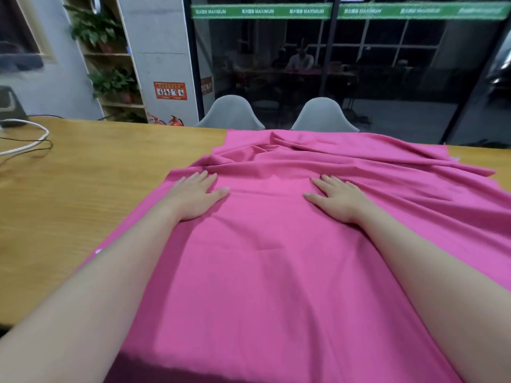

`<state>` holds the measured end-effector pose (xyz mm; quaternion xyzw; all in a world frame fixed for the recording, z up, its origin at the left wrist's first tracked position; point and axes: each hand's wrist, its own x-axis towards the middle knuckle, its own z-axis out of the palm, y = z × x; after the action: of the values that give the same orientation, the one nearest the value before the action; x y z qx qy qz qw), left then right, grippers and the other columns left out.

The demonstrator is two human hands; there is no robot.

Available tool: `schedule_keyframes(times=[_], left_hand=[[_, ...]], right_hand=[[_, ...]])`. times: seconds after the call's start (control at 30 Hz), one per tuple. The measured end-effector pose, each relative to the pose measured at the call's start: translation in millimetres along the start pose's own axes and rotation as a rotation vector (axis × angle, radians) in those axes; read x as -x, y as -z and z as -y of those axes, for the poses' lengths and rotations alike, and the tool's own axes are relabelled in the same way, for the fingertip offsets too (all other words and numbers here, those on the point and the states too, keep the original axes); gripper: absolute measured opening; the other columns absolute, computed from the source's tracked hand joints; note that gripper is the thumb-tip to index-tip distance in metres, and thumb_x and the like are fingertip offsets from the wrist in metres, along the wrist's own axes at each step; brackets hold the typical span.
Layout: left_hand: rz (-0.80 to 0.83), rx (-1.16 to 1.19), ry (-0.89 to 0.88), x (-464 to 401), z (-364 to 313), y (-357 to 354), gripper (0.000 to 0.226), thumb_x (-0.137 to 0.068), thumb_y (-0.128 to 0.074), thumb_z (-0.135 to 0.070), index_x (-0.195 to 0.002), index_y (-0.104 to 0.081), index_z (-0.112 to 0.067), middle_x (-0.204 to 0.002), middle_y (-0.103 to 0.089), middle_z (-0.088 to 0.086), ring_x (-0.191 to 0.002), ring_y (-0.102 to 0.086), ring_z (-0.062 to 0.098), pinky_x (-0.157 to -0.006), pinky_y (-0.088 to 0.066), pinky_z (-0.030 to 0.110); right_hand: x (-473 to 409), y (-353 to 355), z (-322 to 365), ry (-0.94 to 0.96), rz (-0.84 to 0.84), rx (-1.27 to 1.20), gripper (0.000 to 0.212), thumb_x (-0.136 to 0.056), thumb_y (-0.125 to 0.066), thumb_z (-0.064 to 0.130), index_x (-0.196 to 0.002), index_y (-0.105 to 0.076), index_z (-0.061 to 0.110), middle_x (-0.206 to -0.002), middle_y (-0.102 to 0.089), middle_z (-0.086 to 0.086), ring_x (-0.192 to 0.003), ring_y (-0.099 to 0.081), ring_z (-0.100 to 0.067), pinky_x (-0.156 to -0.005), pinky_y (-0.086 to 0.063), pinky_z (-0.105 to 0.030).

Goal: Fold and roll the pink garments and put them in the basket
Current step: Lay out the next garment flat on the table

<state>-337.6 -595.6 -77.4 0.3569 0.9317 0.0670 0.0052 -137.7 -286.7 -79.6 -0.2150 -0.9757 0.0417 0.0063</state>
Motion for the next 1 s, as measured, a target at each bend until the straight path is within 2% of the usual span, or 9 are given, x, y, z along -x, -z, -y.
schedule_keyframes(times=[0.2, 0.57, 0.63, 0.67, 0.7, 0.73, 0.77, 0.87, 1.0], left_hand=[[0.008, -0.013, 0.007, -39, -3, 0, 0.082, -0.097, -0.021, -0.075, -0.163, -0.019, -0.027, -0.171, -0.008, -0.001, -0.157, -0.006, 0.017, -0.128, -0.006, 0.042], [0.007, -0.012, -0.029, -98, -7, -2, 0.079, -0.1, -0.022, -0.071, -0.163, -0.019, -0.023, -0.171, -0.008, 0.002, -0.157, -0.006, 0.018, -0.128, -0.006, 0.042], [-0.016, -0.014, -0.034, -92, -8, 2, 0.073, -0.101, -0.024, -0.068, -0.158, -0.033, -0.023, -0.168, -0.024, 0.005, -0.154, -0.021, 0.022, -0.126, -0.016, 0.045], [-0.079, -0.067, -0.039, -86, -9, 4, 0.066, -0.102, -0.025, -0.065, -0.147, -0.05, -0.024, -0.159, -0.042, 0.006, -0.146, -0.037, 0.024, -0.121, -0.028, 0.046], [-0.159, -0.169, -0.058, -78, -13, 7, 0.058, -0.102, -0.027, -0.061, -0.129, -0.064, -0.025, -0.142, -0.06, 0.006, -0.131, -0.053, 0.026, -0.111, -0.039, 0.046], [-0.214, -0.264, -0.074, -69, -22, 12, 0.052, -0.101, -0.03, -0.056, -0.111, -0.07, -0.025, -0.123, -0.069, 0.005, -0.116, -0.061, 0.028, -0.101, -0.046, 0.044], [-0.254, -0.283, -0.082, -58, -32, 16, 0.047, -0.101, -0.032, -0.05, -0.104, -0.071, -0.023, -0.113, -0.072, 0.005, -0.107, -0.064, 0.029, -0.094, -0.05, 0.043], [-0.194, -0.083, -0.147, -29, -72, 17, 0.041, -0.104, -0.035, -0.045, -0.112, -0.067, -0.021, -0.118, -0.07, 0.007, -0.107, -0.064, 0.031, -0.091, -0.052, 0.043], [-0.077, -0.063, -0.261, 11, -131, 0, 0.047, -0.104, -0.032, -0.051, -0.125, -0.062, -0.021, -0.125, -0.065, 0.009, -0.118, -0.059, 0.032, -0.1, -0.048, 0.045]], right_hand=[[-36, 3, -11, 0.02, -0.008, -0.009, 0.074, -0.098, -0.026, 0.072, -0.162, -0.018, 0.036, -0.171, -0.01, 0.003, -0.157, -0.009, -0.016, -0.127, -0.007, -0.04], [-93, 4, -29, 0.02, -0.03, -0.031, 0.071, -0.098, -0.029, 0.07, -0.16, -0.028, 0.035, -0.169, -0.019, 0.003, -0.156, -0.016, -0.017, -0.127, -0.012, -0.04], [-87, 6, -27, 0.04, -0.109, -0.088, 0.061, -0.101, -0.033, 0.063, -0.15, -0.048, 0.029, -0.161, -0.039, -0.001, -0.149, -0.034, -0.022, -0.122, -0.026, -0.041], [-81, 8, -24, 0.047, -0.179, -0.118, 0.055, -0.103, -0.034, 0.057, -0.139, -0.058, 0.024, -0.15, -0.052, -0.004, -0.14, -0.046, -0.026, -0.114, -0.036, -0.042], [-73, 10, -21, 0.048, -0.254, -0.123, 0.05, -0.104, -0.036, 0.053, -0.128, -0.064, 0.02, -0.138, -0.061, -0.006, -0.128, -0.055, -0.029, -0.105, -0.044, -0.043], [-64, 12, -19, 0.047, -0.31, -0.102, 0.047, -0.104, -0.036, 0.05, -0.122, -0.066, 0.018, -0.129, -0.065, -0.008, -0.12, -0.06, -0.031, -0.098, -0.047, -0.043], [-55, 14, -18, 0.053, -0.341, -0.078, 0.047, -0.104, -0.036, 0.049, -0.119, -0.067, 0.017, -0.125, -0.066, -0.009, -0.116, -0.061, -0.032, -0.096, -0.048, -0.044], [-23, 19, -16, 0.05, -0.318, -0.119, 0.046, -0.105, -0.034, 0.047, -0.126, -0.064, 0.018, -0.132, -0.062, -0.009, -0.128, -0.055, -0.029, -0.104, -0.044, -0.046], [36, 25, -29, 0.025, -0.325, -0.102, 0.04, -0.107, -0.036, 0.038, -0.133, -0.06, 0.018, -0.137, -0.059, -0.01, -0.128, -0.054, -0.031, -0.105, -0.043, -0.048]])
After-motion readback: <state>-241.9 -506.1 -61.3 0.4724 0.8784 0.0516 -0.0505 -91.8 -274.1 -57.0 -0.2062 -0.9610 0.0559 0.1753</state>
